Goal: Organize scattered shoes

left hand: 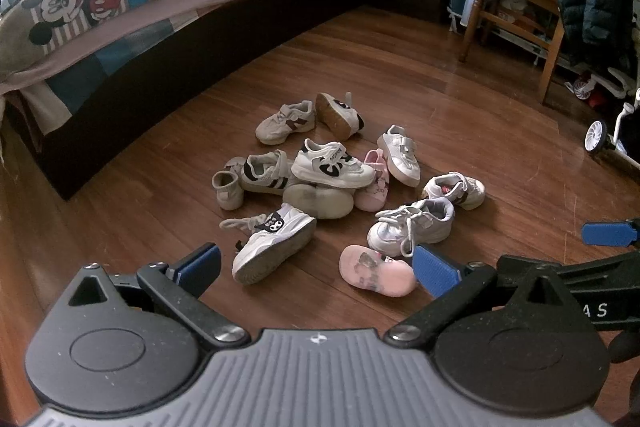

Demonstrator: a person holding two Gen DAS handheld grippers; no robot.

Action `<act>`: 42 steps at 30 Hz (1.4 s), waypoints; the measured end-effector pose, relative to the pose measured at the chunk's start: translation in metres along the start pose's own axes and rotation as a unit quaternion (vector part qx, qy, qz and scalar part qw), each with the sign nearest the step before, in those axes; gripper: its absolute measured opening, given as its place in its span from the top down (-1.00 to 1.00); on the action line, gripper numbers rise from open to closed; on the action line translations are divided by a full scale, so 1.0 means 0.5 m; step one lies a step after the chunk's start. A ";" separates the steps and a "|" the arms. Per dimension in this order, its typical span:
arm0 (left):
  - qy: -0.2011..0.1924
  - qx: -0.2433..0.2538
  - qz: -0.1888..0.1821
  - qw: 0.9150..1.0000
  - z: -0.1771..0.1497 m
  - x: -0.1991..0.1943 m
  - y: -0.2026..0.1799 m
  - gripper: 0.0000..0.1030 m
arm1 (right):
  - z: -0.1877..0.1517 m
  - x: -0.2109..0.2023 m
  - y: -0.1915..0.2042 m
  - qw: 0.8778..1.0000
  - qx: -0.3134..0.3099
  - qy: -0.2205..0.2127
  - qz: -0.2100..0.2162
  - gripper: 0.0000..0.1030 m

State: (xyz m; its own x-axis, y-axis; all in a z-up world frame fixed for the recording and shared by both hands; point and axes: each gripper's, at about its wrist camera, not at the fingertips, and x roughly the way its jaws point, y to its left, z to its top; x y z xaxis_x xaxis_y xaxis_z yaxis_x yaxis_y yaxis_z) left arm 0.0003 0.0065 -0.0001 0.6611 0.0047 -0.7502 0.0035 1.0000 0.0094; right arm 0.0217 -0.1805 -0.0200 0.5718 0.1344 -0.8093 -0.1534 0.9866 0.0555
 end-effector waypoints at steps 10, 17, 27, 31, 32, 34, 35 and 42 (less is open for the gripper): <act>0.002 -0.002 0.000 1.000 0.003 -0.001 0.002 -0.99 | -0.005 -0.002 -0.006 1.000 0.000 0.003 0.002 -1.00; 0.003 -0.002 0.001 1.000 0.004 -0.002 0.003 -0.99 | -0.004 -0.001 -0.003 1.000 -0.002 0.004 0.001 -1.00; 0.003 -0.001 0.003 1.000 0.004 0.000 -0.002 -0.99 | -0.004 0.002 0.000 1.000 -0.002 0.008 0.001 -1.00; 0.004 -0.002 0.003 1.000 0.003 0.000 -0.003 -0.99 | -0.002 0.003 0.000 1.000 -0.002 0.010 0.001 -1.00; 0.004 -0.001 0.003 1.000 0.003 0.000 -0.004 -0.99 | -0.002 0.004 0.000 1.000 -0.002 0.010 0.001 -1.00; 0.004 -0.001 0.003 1.000 0.003 0.000 -0.004 -0.99 | -0.001 0.006 0.000 1.000 -0.003 0.012 0.000 -1.00; 0.005 -0.001 0.003 1.000 0.003 0.000 -0.003 -0.99 | -0.001 0.006 0.001 1.000 -0.003 0.012 0.000 -1.00; 0.006 -0.002 0.003 1.000 0.004 0.001 -0.001 -0.99 | -0.003 0.010 0.001 1.000 -0.004 0.015 -0.001 -1.00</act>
State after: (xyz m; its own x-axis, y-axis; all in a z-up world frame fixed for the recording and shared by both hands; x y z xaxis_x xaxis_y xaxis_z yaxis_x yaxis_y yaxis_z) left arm 0.0022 0.0059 0.0008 0.6514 0.0107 -0.7587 -0.0029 0.9999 0.0116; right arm 0.0233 -0.1793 -0.0247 0.5476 0.1298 -0.8266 -0.1590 0.9860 0.0495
